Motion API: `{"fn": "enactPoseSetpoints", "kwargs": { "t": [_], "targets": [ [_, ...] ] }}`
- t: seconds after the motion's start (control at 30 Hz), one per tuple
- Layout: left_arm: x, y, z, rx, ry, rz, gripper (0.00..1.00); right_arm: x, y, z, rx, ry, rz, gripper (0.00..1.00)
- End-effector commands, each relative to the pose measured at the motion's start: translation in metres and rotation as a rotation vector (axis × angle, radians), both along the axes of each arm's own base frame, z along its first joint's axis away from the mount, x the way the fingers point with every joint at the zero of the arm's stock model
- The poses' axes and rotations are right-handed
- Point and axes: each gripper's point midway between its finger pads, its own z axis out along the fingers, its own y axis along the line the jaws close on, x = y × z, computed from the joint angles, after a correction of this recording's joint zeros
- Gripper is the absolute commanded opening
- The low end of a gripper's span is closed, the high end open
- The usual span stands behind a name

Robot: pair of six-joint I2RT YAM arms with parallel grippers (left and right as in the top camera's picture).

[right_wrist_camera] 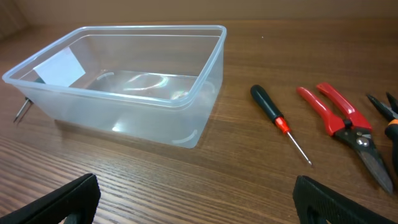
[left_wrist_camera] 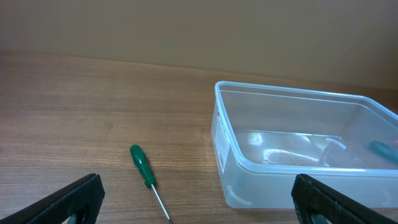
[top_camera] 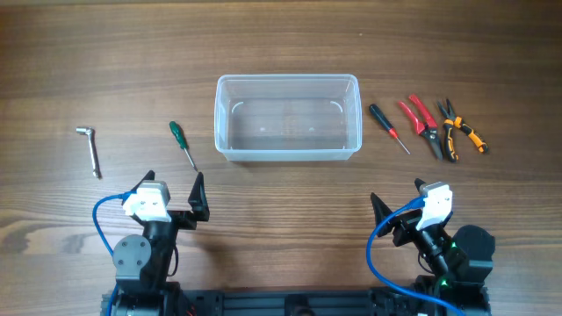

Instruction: Pack container

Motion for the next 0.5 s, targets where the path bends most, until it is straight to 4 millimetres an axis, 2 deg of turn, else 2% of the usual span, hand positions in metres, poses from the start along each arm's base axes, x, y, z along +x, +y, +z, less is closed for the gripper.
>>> {"fn": "enactPoseSetpoints", "kwargs": {
  "t": [0.0,0.37,0.47],
  "targets": [
    [-0.0002,-0.0046,-0.002,-0.008,0.003,-0.023,1.0,-0.0005,0.0024,0.0023,0.006,-0.007,0.011,1.0],
    [-0.0002,-0.0046,-0.002,-0.008,0.003,-0.023,1.0,0.0009,-0.0013,0.0023,-0.005,-0.01,-0.009,1.0],
    [-0.0002,-0.0046,-0.002,-0.008,0.003,-0.024,1.0,0.001,-0.001,0.0027,0.068,0.017,-0.035,1.0]
  ]
}}
